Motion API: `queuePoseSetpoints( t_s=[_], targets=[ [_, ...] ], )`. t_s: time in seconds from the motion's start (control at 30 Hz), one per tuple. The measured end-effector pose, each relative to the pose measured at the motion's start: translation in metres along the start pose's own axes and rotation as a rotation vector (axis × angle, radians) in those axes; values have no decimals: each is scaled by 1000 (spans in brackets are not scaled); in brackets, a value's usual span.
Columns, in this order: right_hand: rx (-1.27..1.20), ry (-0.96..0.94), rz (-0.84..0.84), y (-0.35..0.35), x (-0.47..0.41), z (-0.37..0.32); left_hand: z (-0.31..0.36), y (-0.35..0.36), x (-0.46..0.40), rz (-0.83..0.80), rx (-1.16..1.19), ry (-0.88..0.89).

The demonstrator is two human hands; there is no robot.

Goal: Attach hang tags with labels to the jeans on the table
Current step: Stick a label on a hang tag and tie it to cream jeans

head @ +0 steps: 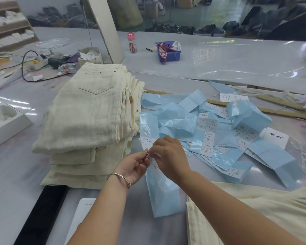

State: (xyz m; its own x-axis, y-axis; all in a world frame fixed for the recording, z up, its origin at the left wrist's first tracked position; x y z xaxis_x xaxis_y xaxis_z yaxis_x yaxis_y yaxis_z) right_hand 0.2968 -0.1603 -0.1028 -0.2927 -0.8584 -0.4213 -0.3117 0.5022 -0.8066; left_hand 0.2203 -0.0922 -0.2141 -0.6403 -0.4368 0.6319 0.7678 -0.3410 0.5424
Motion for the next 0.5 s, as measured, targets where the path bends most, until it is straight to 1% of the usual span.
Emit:
queuePoseSetpoints(
  t_s=[0.17, 0.3, 0.4, 0.5],
  targets=[
    [0, -22, -29, 3, 0, -5, 1, -6, -2, 25, -77, 15],
    [-56, 11, -77, 7, -2, -3, 0, -8, -1, 30, -21, -23],
    [-66, 6, -62, 6, -2, -4, -1, -8, -1, 24, 16, -37],
    [-85, 6, -50, 3, 0, -1, -3, -7, -2, 27, 1, -39]
  ],
)
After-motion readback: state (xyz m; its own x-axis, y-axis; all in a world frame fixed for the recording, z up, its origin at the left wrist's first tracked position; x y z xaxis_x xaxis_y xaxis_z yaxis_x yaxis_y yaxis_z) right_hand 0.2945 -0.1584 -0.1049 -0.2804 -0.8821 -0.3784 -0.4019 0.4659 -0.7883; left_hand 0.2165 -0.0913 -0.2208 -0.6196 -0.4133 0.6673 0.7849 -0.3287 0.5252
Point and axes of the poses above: each hand's wrist, its own x-axis away from the middle knuckle, its own y-axis out of the palm, z = x × y, the point moved 8 cm from there along -x, towards the middle knuckle, and after that the axes turned 1 degree about y, right-handed, at the moved point
